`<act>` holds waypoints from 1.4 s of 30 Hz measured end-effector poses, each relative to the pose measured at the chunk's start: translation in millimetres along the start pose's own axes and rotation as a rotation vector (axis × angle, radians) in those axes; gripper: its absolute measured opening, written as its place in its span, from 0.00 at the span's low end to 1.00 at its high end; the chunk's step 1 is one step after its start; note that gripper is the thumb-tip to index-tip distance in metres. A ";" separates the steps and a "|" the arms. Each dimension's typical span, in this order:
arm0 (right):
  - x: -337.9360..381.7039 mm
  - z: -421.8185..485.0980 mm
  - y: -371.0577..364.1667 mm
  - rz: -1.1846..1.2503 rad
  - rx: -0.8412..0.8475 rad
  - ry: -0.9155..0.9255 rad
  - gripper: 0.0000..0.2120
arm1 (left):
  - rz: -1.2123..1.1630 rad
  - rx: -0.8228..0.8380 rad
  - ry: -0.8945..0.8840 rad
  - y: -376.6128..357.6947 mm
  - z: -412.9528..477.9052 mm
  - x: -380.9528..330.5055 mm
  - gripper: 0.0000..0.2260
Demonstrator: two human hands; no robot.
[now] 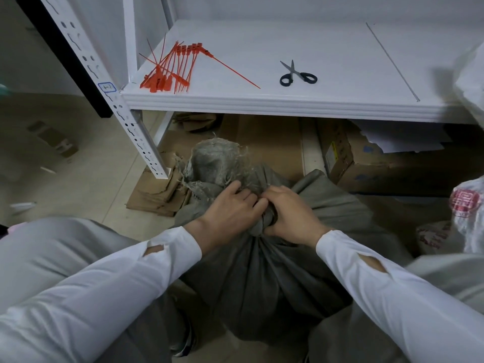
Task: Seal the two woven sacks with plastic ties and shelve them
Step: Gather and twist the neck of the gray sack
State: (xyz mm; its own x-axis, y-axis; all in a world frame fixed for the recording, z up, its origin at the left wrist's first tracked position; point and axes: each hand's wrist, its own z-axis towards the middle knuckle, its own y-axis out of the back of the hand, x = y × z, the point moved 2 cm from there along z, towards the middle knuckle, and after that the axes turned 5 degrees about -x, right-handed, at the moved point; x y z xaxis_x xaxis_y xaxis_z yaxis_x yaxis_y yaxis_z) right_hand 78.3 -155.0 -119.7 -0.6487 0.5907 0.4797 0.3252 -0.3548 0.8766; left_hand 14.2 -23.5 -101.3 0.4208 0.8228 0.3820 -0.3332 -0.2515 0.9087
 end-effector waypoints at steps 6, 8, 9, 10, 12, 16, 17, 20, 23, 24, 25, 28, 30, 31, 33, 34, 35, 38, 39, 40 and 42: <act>3.3 -0.6 -3.6 -0.066 -0.071 -0.024 0.19 | -0.147 0.268 0.179 2.5 0.0 0.1 0.30; 3.2 -0.8 -4.8 -0.033 -0.061 -0.048 0.24 | -0.233 0.297 0.277 3.3 -1.5 2.6 0.33; 3.1 -1.3 -4.2 0.013 -0.044 -0.064 0.29 | -0.271 0.308 0.319 2.7 -2.1 3.4 0.35; 2.0 -1.3 -3.7 0.058 -0.026 -0.075 0.33 | -0.304 0.330 0.364 2.1 -3.5 3.7 0.37; 0.6 -1.5 -2.6 0.109 0.005 -0.081 0.38 | -0.358 0.421 0.451 -2.9 -7.4 4.5 0.39; 1.5 -2.5 -6.2 0.042 0.036 0.006 0.29 | -0.460 0.670 0.480 -8.8 -9.2 8.9 0.43; 1.8 -3.0 -6.1 0.023 0.035 0.014 0.26 | -0.497 0.720 0.467 -8.5 -8.4 11.0 0.43; 0.8 -5.1 -3.2 -0.008 0.006 0.010 0.22 | -0.657 0.796 0.442 -1.7 -3.4 15.9 0.47; 1.6 -8.7 1.1 -0.030 -0.054 -0.005 0.19 | -0.848 0.853 0.466 3.1 -1.3 21.6 0.44; 1.8 -9.6 1.6 -0.036 -0.074 -0.014 0.18 | -0.906 0.886 0.483 2.8 -1.8 22.1 0.42; 2.1 -10.7 1.5 -0.047 -0.093 -0.022 0.17 | -0.951 0.920 0.502 2.2 -2.7 21.6 0.42; 3.0 -12.7 -1.5 -0.095 -0.150 -0.042 0.17 | -0.901 0.906 0.570 -1.9 -4.4 17.0 0.39; 4.1 -12.9 -2.7 -0.119 -0.170 -0.058 0.17 | -0.652 0.751 0.566 -0.6 -2.6 14.1 0.27; 4.1 -12.7 -2.4 -0.116 -0.171 -0.066 0.17 | -0.494 0.637 0.530 3.5 -0.6 12.4 0.21; 2.6 -10.1 -0.6 -0.063 -0.135 -0.077 0.17 | -0.269 0.427 0.418 14.1 2.9 6.9 0.11; 0.9 -8.3 0.9 -0.030 -0.100 -0.074 0.18 | -0.203 0.359 0.359 17.5 4.3 3.0 0.09; -0.7 -7.1 2.9 -0.018 -0.055 -0.061 0.20 | -0.157 0.318 0.305 19.2 5.2 -0.4 0.08; -2.8 -3.6 11.9 -0.083 0.126 0.025 0.28 | -0.085 0.294 0.220 18.4 5.2 -5.7 0.15; -2.0 -2.7 15.3 -0.102 0.179 0.042 0.29 | -0.073 0.289 0.220 18.8 4.5 -6.2 0.17; -0.6 -1.5 18.1 -0.117 0.214 0.053 0.29 | -0.064 0.287 0.225 19.7 3.9 -6.9 0.18; 3.2 0.8 20.9 -0.173 0.189 0.088 0.28 | -0.064 0.291 0.235 20.3 3.4 -9.0 0.20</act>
State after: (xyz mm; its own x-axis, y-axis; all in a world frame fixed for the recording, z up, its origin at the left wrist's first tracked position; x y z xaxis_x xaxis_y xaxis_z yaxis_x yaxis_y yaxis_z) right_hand 83.5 -159.9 -99.9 -0.7606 0.5623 0.3245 0.3217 -0.1077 0.9407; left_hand 6.6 -37.7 -85.7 0.2167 0.9274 0.3049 -0.0450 -0.3025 0.9521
